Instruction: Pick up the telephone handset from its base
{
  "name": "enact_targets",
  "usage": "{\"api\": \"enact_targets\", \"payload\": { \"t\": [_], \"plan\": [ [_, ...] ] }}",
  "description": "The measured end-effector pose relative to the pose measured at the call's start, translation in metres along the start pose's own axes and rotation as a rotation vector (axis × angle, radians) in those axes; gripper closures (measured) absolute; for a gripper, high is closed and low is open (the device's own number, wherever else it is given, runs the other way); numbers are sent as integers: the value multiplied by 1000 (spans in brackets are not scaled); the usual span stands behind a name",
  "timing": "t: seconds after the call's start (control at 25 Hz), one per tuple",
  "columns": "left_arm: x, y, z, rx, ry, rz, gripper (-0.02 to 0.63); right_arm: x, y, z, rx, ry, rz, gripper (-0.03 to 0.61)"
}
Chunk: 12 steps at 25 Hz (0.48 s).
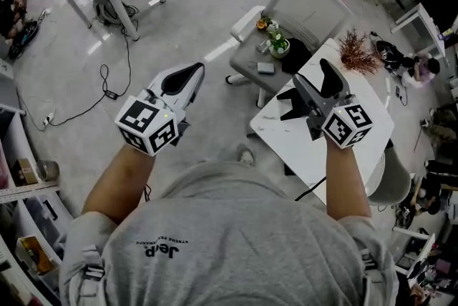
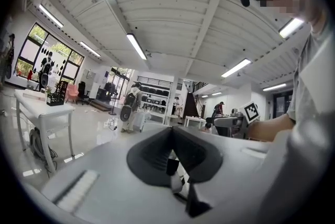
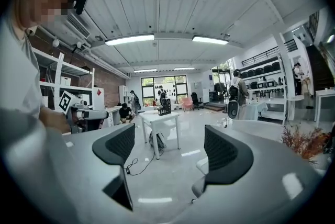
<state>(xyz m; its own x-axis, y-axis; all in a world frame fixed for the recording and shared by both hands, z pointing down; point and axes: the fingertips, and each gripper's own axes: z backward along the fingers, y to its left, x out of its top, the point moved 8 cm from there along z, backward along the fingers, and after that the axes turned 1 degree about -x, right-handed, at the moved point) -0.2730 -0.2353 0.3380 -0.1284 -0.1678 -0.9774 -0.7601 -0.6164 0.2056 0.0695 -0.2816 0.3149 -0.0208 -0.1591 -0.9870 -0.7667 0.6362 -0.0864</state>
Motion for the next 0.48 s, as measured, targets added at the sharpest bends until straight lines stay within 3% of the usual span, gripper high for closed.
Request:
{"api": "enact_targets", "payload": {
  "t": [0.28,0.48],
  "plan": [
    [-12,-21,-83,87,30,11,555,-5,-83,-24,137,31,-13,187],
    [-36,-33,-132,90,67,24,556,-21,-129,-33,200,66,30,187]
  ]
}}
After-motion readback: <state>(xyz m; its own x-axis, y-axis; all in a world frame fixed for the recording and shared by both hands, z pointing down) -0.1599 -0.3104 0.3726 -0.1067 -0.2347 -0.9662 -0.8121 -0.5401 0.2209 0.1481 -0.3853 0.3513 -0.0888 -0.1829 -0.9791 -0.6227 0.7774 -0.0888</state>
